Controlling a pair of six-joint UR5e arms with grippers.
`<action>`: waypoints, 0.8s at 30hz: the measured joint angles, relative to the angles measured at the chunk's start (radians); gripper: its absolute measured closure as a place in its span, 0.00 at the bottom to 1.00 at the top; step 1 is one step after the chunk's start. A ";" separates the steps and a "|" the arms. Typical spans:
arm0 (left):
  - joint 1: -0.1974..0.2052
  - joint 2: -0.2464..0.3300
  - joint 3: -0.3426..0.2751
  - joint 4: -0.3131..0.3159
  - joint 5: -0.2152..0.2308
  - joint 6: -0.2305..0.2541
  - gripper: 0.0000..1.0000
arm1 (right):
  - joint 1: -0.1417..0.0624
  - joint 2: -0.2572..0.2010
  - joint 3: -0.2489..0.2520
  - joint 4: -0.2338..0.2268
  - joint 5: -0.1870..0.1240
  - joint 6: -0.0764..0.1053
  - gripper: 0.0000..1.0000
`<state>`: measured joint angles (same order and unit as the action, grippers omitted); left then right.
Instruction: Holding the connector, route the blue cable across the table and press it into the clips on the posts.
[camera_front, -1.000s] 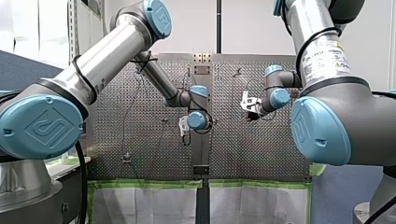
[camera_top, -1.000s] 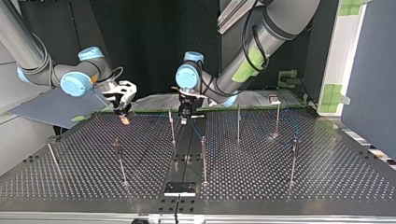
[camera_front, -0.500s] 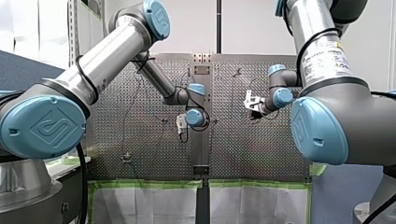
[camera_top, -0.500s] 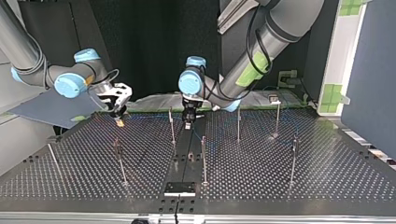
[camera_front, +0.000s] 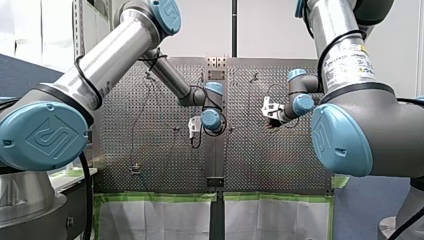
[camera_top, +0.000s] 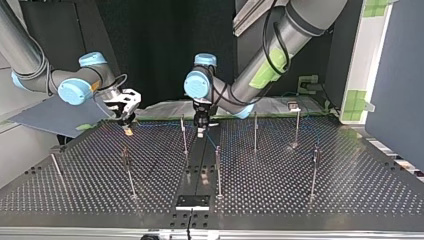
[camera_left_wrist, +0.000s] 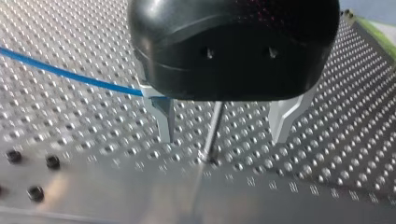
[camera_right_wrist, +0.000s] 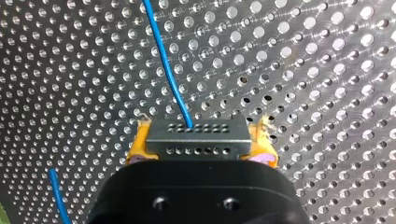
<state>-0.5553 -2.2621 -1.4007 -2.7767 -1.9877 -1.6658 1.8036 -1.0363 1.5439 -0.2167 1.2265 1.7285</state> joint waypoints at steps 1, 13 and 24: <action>-0.006 0.007 -0.002 -0.007 -0.002 0.002 0.00 | 0.000 0.000 0.000 0.000 0.000 0.000 1.00; -0.105 0.029 -0.006 -0.111 -0.086 0.014 0.00 | -0.013 -0.003 -0.001 0.011 -0.001 -0.005 1.00; -0.200 0.029 0.003 -0.134 -0.136 0.018 0.00 | -0.031 -0.048 -0.001 0.025 -0.002 -0.004 1.00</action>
<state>-0.7555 -2.2335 -1.3979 -2.9107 -2.1239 -1.6474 1.7721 -1.0841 1.5431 -0.1921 1.2248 1.7242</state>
